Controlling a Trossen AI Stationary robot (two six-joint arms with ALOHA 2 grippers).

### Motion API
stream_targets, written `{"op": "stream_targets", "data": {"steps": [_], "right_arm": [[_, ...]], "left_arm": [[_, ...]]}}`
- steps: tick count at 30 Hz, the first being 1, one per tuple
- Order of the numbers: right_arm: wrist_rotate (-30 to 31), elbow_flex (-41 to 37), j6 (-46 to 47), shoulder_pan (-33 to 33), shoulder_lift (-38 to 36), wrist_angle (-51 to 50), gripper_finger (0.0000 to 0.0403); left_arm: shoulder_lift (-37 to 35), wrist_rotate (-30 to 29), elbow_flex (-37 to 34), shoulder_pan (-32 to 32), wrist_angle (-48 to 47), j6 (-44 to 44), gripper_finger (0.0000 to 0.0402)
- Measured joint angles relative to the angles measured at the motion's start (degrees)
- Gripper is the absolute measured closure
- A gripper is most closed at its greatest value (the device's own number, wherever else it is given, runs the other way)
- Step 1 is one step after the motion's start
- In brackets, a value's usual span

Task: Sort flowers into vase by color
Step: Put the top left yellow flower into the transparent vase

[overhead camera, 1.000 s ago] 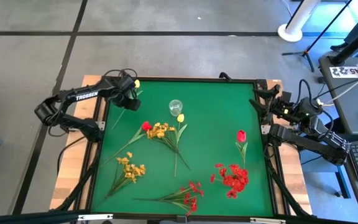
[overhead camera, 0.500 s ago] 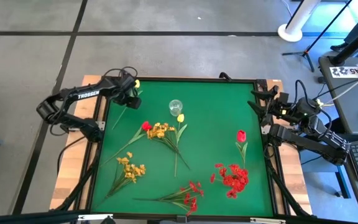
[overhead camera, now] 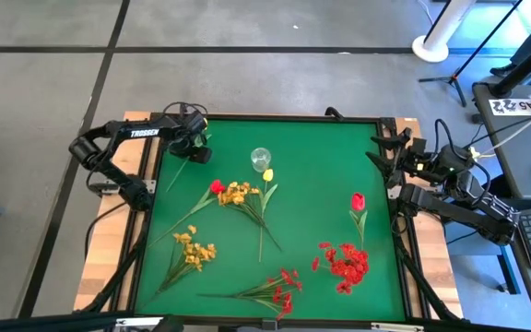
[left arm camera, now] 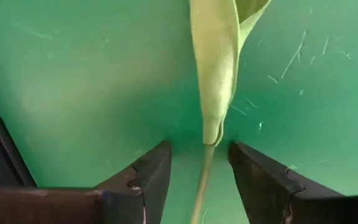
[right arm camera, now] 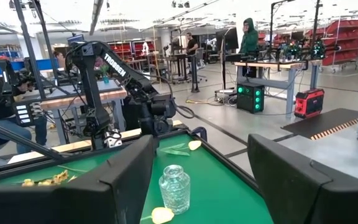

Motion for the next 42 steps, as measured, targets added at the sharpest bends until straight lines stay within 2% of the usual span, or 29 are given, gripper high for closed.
{"op": "stream_targets", "data": {"steps": [4, 12, 18, 27, 29, 35, 40, 42], "right_arm": [[-0.02, 0.0, 0.0, 0.0, 0.0, 0.0, 0.0144], [-0.04, 0.0, 0.05, 0.0, 0.0, 0.04, 0.0144], [-0.83, 0.0, 1.21, 0.0, 0.0, 0.05, 0.0144], [-0.94, 0.0, 1.25, 0.0, 0.0, 0.02, 0.0144], [-0.94, 0.0, 1.25, 0.0, 0.0, -0.3, 0.0144], [-0.93, -0.82, 1.27, 0.0, -0.02, -1.11, 0.0144], [-0.94, -2.36, 1.29, 0.0, -0.02, -0.51, 0.0144], [-0.93, -2.68, 1.42, 0.0, -0.01, -0.52, 0.0144]], "left_arm": [[-0.58, 0.24, -0.18, -0.02, 0.03, 1.66, 0.0265], [-1.44, -0.16, 1.13, -0.48, -0.79, -0.25, 0.039], [-1.43, -0.61, 5.75, -3.5, -0.55, -0.26, 0.0397], [-3.47, -5.15, 19.0, -13.06, 1.35, -0.24, 0.0399], [-4.95, -5.19, 20.86, -16.16, 5.61, 1.04, 0.04], [-8.38, -4.61, 21.27, -26.53, 29.04, 8.25, 0.0401], [-7.08, -5.58, 19.16, -31.05, 48.83, 13.13, 0.0401], [-6.15, -7.33, 17.07, -31.62, 53.67, 14.36, 0.0401]]}}
